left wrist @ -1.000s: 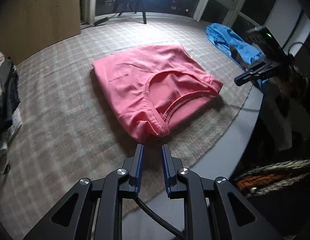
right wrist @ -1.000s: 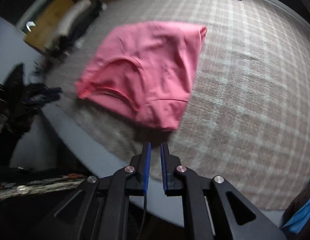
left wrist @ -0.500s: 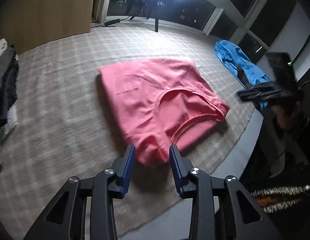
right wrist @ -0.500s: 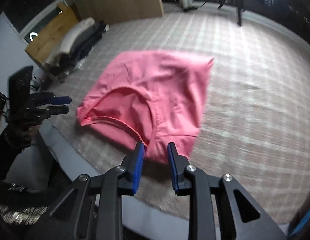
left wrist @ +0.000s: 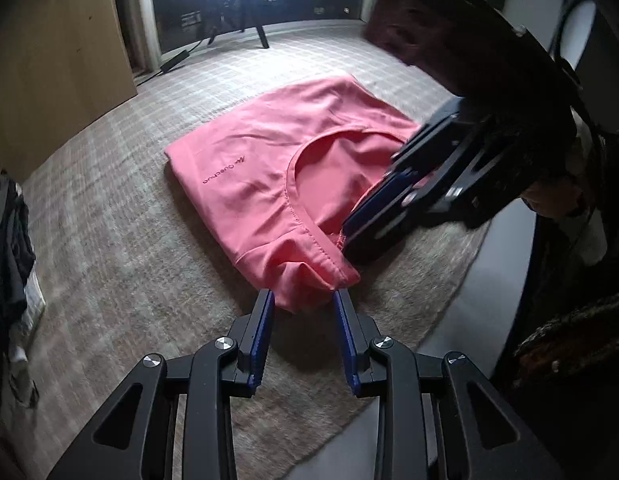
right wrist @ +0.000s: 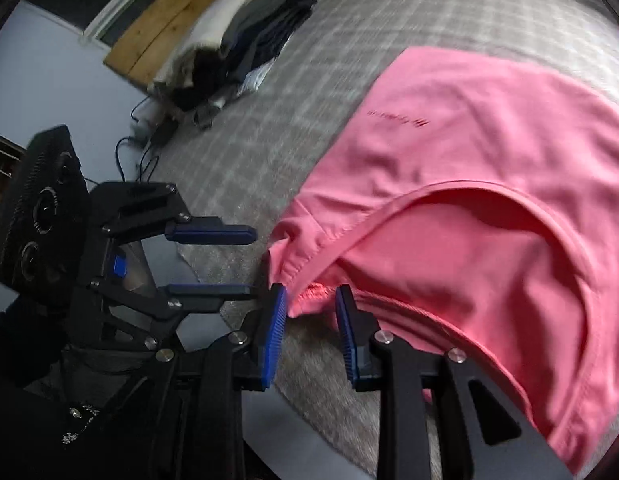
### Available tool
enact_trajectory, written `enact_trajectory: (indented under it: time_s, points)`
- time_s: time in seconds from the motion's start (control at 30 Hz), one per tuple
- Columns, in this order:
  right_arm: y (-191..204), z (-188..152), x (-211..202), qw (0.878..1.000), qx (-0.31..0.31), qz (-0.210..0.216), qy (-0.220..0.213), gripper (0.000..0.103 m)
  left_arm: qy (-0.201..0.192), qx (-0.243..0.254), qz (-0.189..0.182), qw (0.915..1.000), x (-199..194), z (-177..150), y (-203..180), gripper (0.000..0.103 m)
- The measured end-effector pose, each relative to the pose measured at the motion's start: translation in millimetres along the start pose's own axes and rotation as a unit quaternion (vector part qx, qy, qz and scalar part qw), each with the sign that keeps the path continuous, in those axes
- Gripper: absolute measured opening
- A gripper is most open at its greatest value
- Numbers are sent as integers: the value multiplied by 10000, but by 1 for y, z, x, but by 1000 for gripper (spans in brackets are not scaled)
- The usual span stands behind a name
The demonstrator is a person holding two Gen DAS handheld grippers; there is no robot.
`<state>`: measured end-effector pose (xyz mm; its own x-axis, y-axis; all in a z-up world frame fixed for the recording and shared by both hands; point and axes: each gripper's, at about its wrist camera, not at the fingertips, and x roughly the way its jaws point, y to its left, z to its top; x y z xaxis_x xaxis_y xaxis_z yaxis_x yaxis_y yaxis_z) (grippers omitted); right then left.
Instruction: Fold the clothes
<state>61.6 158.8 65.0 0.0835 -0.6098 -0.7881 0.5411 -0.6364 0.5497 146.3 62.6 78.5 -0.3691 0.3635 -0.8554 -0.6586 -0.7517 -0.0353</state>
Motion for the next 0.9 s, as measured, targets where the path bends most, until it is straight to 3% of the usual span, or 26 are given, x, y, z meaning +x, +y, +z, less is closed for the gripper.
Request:
enact_trajectory:
  time_s: [0.03, 0.07, 0.1, 0.13, 0.27, 0.37, 0.47, 0.53, 0.6, 0.7, 0.8, 0.9]
  points:
    - [-1, 0, 3, 9999, 20, 81, 56, 25, 25, 18, 10, 10000, 4, 1, 2, 24]
    - [-2, 1, 5, 9998, 35, 167, 100, 21, 35, 5, -46, 10000, 6, 2, 4, 13]
    - [-3, 2, 7, 9996, 50, 249, 143, 3, 44, -12, -109, 9999, 8, 2, 6, 3]
    - [-3, 2, 4, 9995, 41, 281, 164, 2, 61, -2, -105, 9999, 10, 3, 7, 1]
    - [0, 3, -12, 9996, -133, 202, 146, 2, 215, 98, -174, 9996, 9, -2, 8, 0]
    - [-2, -2, -1, 9984, -170, -195, 496, 2, 537, 139, -178, 9983, 15, -10, 8, 3]
    - [-1, -15, -8, 9976, -94, 120, 683, 7, 561, 142, -143, 9982, 5, -8, 9, 4]
    - [1, -22, -38, 9995, -129, 193, 237, 8, 317, -14, -230, 9992, -11, 3, 12, 6]
    - [-9, -27, -76, 9993, 19, 29, -378, 8, -1, -134, -281, 9995, -25, 17, 12, 17]
    - [-53, -31, -139, 9861, 717, -268, -1472, 8, -387, -188, -402, 9983, -26, 41, 10, 20]
    - [-98, -27, -174, 9689, 1347, -654, -1970, 8, -363, -255, -538, 9976, -1, 66, 2, 20]
    - [-128, -9, -181, 9612, 1532, -1077, -2025, 8, -552, -111, -850, 9948, 12, 92, -25, 21]
